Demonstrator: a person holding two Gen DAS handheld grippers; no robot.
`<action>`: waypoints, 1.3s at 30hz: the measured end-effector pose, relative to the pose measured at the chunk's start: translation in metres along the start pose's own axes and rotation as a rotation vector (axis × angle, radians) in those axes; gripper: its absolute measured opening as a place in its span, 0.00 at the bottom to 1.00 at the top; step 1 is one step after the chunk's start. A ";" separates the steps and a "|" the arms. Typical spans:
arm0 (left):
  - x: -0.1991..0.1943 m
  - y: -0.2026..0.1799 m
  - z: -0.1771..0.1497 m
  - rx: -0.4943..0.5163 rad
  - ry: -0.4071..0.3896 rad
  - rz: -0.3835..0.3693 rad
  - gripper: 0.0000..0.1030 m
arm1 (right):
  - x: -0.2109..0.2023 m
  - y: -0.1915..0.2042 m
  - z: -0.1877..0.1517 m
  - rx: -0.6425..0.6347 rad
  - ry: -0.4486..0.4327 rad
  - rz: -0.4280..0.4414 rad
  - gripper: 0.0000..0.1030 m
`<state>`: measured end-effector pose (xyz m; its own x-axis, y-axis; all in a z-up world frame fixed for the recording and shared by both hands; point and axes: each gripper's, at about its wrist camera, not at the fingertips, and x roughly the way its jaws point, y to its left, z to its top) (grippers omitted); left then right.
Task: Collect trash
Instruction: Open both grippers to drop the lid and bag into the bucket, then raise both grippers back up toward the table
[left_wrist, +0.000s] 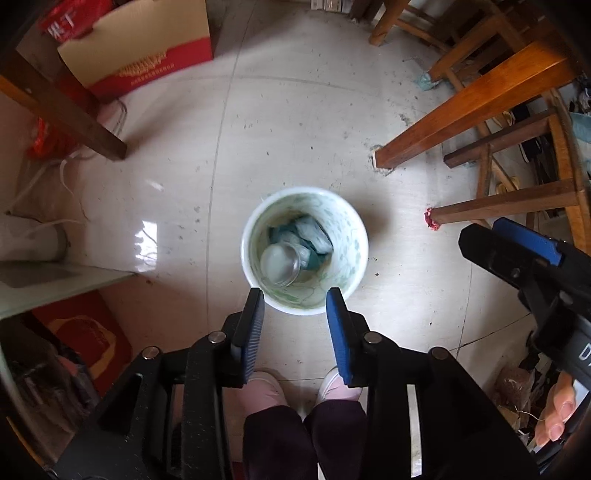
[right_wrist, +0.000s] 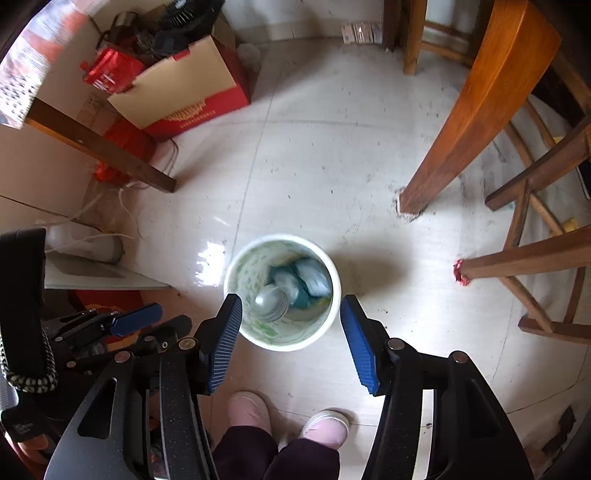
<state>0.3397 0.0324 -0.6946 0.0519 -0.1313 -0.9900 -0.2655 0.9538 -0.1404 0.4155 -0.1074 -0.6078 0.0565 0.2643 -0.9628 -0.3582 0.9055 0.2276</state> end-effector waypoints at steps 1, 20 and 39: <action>-0.010 -0.001 0.001 0.001 -0.008 0.000 0.33 | -0.007 0.002 0.002 0.004 -0.006 0.007 0.50; -0.327 -0.024 -0.009 0.026 -0.318 0.029 0.33 | -0.269 0.061 0.031 -0.005 -0.220 -0.018 0.50; -0.587 -0.035 -0.059 0.161 -0.701 -0.033 0.44 | -0.506 0.126 -0.002 0.036 -0.564 -0.076 0.82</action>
<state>0.2617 0.0603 -0.1093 0.6779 -0.0082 -0.7351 -0.1107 0.9874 -0.1131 0.3399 -0.1282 -0.0922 0.5733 0.3256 -0.7519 -0.3021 0.9370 0.1754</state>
